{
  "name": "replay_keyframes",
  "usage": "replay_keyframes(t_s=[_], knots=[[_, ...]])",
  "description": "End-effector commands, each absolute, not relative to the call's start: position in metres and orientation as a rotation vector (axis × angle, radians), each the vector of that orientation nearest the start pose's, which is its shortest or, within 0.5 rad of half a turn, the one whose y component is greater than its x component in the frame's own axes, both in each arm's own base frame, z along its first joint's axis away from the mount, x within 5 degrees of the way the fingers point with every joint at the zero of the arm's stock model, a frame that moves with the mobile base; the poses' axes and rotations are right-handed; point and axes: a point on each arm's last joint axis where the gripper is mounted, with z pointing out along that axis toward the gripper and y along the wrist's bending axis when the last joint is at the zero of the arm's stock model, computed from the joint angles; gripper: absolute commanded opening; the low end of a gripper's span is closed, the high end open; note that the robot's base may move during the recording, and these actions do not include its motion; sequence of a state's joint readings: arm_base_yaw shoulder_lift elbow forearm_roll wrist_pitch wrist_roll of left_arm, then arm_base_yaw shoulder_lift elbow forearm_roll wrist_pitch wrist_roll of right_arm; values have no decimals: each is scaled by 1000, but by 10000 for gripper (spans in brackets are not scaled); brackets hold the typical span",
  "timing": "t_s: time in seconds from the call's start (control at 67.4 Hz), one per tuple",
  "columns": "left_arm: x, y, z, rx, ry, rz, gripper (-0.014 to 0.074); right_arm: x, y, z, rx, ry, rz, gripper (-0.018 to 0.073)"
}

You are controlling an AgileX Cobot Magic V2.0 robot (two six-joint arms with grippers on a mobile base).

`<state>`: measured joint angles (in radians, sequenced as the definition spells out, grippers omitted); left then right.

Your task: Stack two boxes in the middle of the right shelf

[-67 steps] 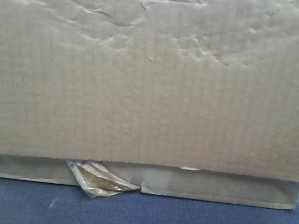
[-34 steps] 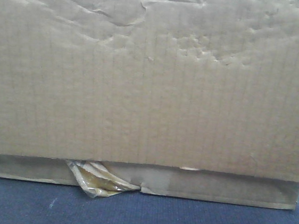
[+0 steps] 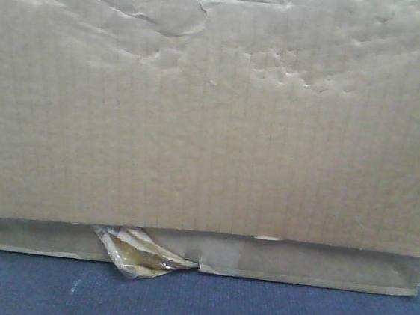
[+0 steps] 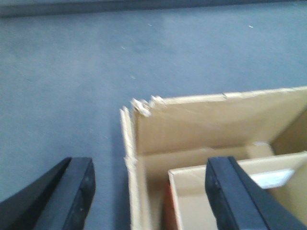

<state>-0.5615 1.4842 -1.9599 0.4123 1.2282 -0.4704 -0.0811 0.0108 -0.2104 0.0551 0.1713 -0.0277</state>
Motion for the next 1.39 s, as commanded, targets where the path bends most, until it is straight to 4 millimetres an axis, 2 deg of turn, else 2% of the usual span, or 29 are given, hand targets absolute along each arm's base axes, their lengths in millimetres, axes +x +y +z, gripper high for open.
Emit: replay_keyframes(t_s=[0.0, 0.059, 0.163, 0.312, 0.46, 0.564, 0.623, 0.697, 0.816, 0.905, 0.935, 1.039, 1.187, 1.261, 1.38], knots=[[254, -109, 514, 19, 2162, -150, 392, 36, -1, 303, 72, 1479, -32, -168], [257, -102, 514, 12, 2171, -152, 392, 35, -1, 325, 71, 1516, -24, -168], [262, -87, 512, -5, 2183, -134, 392, 48, -1, 356, 69, 1674, -15, -168], [269, -71, 507, -47, 2202, -88, 392, 89, -3, 387, 77, 1867, 14, -168], [274, -70, 493, -52, 2251, -78, 392, 125, -4, 406, 93, 1911, 55, -168], [278, -73, 479, -45, 2305, -76, 392, 151, -5, 412, 94, 2030, 70, -168], [279, -74, 472, -42, 2329, -74, 392, 171, -5, 410, 94, 2158, 97, -167], [280, -74, 469, -40, 2341, -73, 392, 194, -5, 412, 84, 2271, 115, -134], [280, -76, 467, -42, 2351, -93, 392, 229, 3, 415, 35, 2339, 139, 2], [280, -76, 467, -42, 2351, -93, 392, 250, 15, 413, 0, 2361, 163, 161], [280, -76, 467, -42, 2351, -93, 392, 255, 19, 413, 8, 2371, 166, 216], [280, -76, 467, -42, 2351, -93, 392, 270, 32, 407, 49, 2446, 142, 308], [280, -76, 467, -42, 2351, -93, 392, 282, 51, 399, 62, 2537, -25, 312], [280, -76, 466, -41, 2352, -92, 392, 286, 63, 400, 27, 2536, -29, 326], [282, -77, 459, -39, 2378, -88, 392, 292, 74, 406, 43, 2529, 11, 477]])
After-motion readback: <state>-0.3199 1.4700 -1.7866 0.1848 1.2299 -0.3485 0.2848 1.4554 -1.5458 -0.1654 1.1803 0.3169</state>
